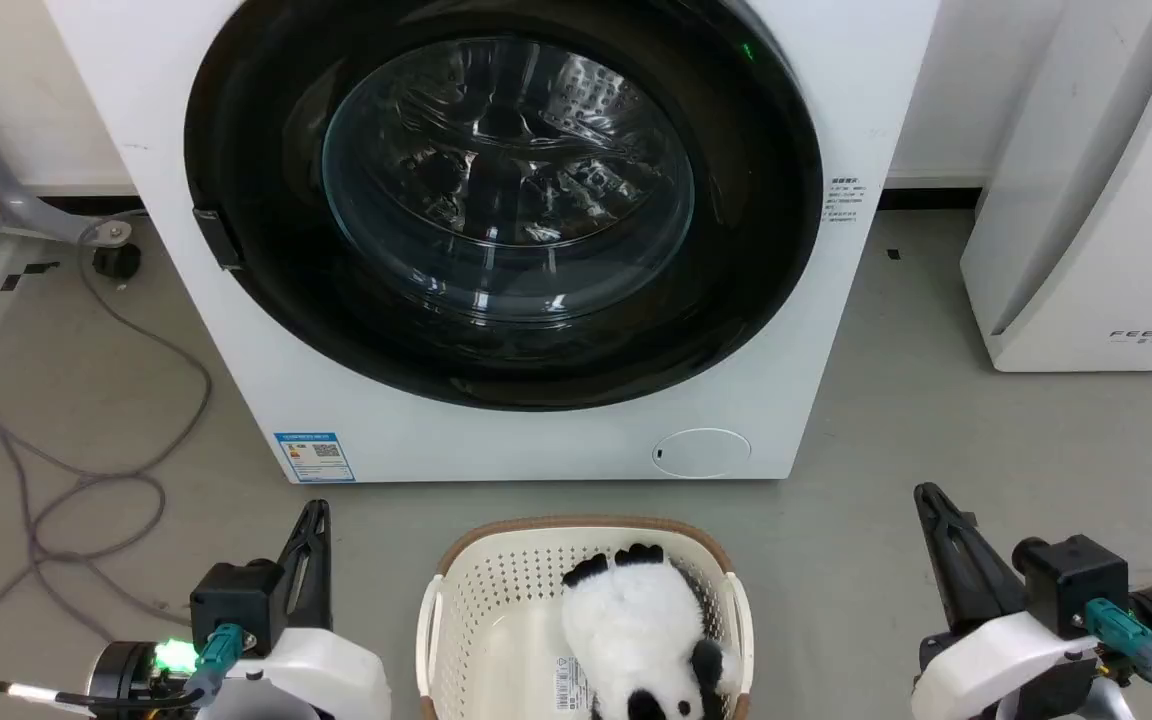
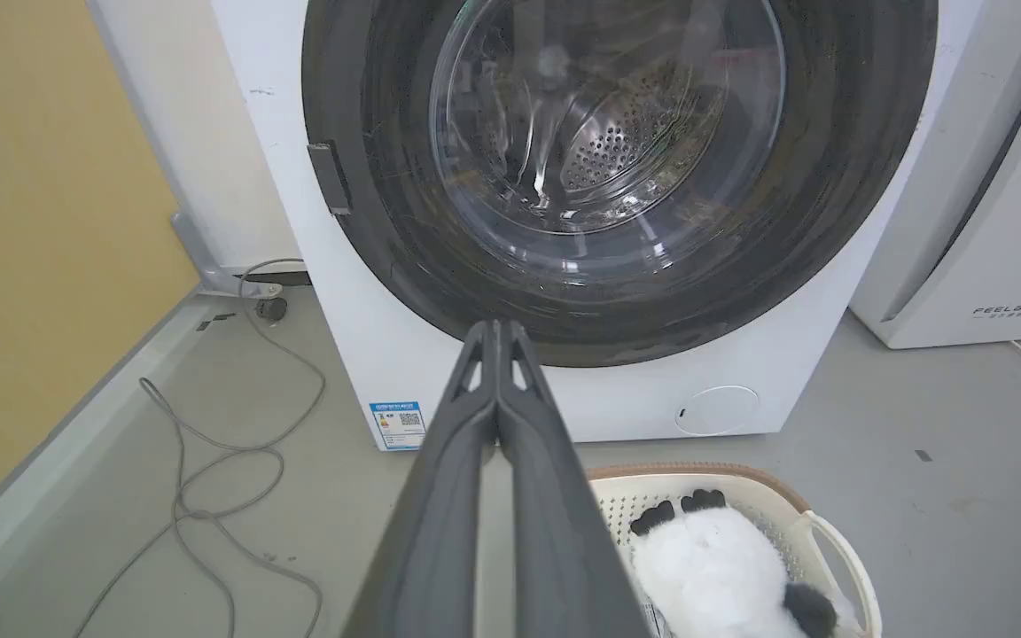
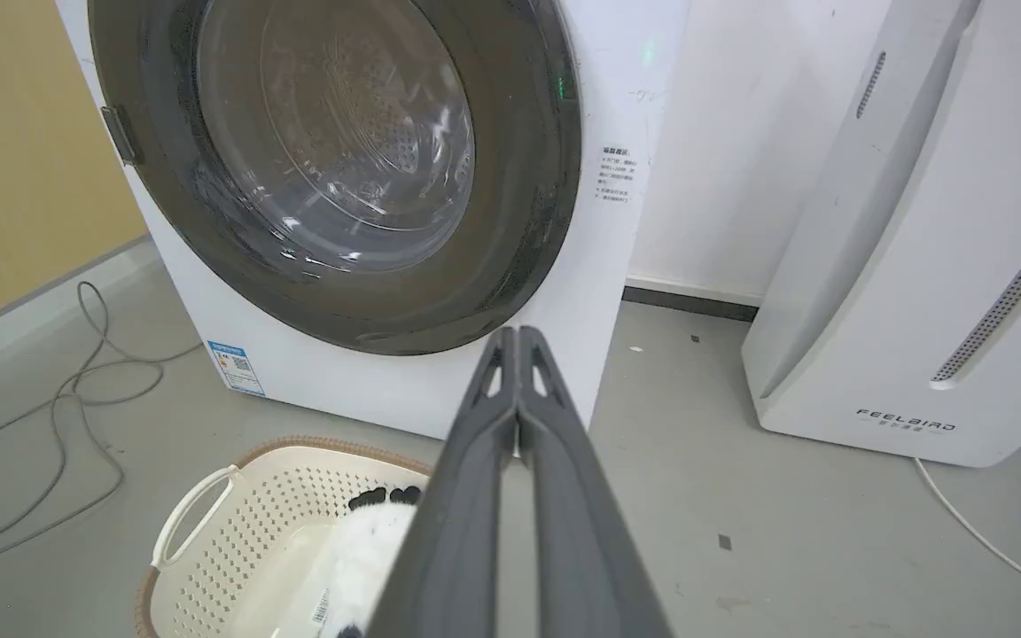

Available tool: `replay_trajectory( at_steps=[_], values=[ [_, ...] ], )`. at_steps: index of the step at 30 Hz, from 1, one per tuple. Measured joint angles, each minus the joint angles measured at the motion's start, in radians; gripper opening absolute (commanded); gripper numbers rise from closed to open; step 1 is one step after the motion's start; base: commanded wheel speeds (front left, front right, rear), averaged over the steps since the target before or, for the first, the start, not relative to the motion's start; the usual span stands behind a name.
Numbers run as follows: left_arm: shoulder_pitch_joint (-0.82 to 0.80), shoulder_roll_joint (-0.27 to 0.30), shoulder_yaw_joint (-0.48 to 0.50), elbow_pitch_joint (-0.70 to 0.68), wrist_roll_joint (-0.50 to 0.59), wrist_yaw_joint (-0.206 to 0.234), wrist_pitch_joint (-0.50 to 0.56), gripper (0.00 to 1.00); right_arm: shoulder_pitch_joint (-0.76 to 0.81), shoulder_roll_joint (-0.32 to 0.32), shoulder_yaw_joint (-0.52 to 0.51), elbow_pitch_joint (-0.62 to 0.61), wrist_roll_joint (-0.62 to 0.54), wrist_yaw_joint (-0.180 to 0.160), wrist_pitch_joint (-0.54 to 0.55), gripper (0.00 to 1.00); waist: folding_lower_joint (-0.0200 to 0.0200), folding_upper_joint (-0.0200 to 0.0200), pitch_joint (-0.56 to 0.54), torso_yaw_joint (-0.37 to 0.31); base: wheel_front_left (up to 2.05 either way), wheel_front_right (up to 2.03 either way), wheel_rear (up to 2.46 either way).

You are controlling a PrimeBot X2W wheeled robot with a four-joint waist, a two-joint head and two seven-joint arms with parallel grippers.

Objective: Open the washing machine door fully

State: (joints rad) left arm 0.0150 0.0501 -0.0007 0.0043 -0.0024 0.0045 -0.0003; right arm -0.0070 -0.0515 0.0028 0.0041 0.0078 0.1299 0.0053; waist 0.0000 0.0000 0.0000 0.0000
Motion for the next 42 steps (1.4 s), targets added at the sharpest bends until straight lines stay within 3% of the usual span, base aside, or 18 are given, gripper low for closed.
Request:
replay_trajectory(
  at_steps=[11, 12, 20, 21, 22, 31, 42],
  values=[
    [0.0, 0.0, 0.0, 0.0, 0.0, 0.0, 0.0, 0.0, 0.0, 0.0, -0.001, 0.0, 0.0, 0.0, 0.0, 0.0, 0.0, 0.0, 0.0, 0.0, 0.0, 0.0, 0.0],
    [0.0, 0.0, 0.0, 0.0, 0.0, 0.0, 0.0, 1.0, 0.0, 0.0, 0.0, 0.0, 0.0, 0.0, 0.0, 1.0, 0.0, 0.0, 0.0, 0.0, 0.0, 0.0, 0.0],
    [0.001, 0.0, -0.008, 0.006, -0.001, 0.001, -0.005, 1.0, 0.0, 0.0, 0.0, 0.004, 0.01, 0.0, 0.001, 1.0, 0.0, 0.0, 0.0, -0.001, 0.0, 0.0, 0.0],
    [0.001, 0.0, -0.01, 0.007, -0.002, 0.001, -0.008, 1.0, 0.0, 0.0, 0.0, 0.005, 0.011, 0.0, 0.0, 0.43, 0.0, 0.0, 0.0, -0.001, 0.0, 0.0, 0.0],
    [0.001, 0.0, -0.012, 0.009, -0.004, 0.001, -0.009, 1.0, 0.0, 0.0, -0.001, 0.006, 0.012, 0.0, 0.0, 0.0, 0.0, 0.0, 0.0, -0.001, 0.0, 0.0, 0.0],
    [0.001, 0.0, -0.021, 0.024, -0.02, -0.007, -0.027, 1.0, 0.001, 0.0, -0.002, 0.021, 0.041, 0.0, -0.011, 0.0, 0.0, 0.0, 0.0, -0.001, 0.0, 0.0, 0.0],
    [0.001, 0.0, -0.036, 0.041, -0.038, -0.008, -0.046, 1.0, 0.001, 0.0, 0.002, 0.057, 0.226, 0.0, -0.051, 0.0, 0.0, 0.0, -0.002, -0.002, 0.0, 0.0, 0.0]
  ],
)
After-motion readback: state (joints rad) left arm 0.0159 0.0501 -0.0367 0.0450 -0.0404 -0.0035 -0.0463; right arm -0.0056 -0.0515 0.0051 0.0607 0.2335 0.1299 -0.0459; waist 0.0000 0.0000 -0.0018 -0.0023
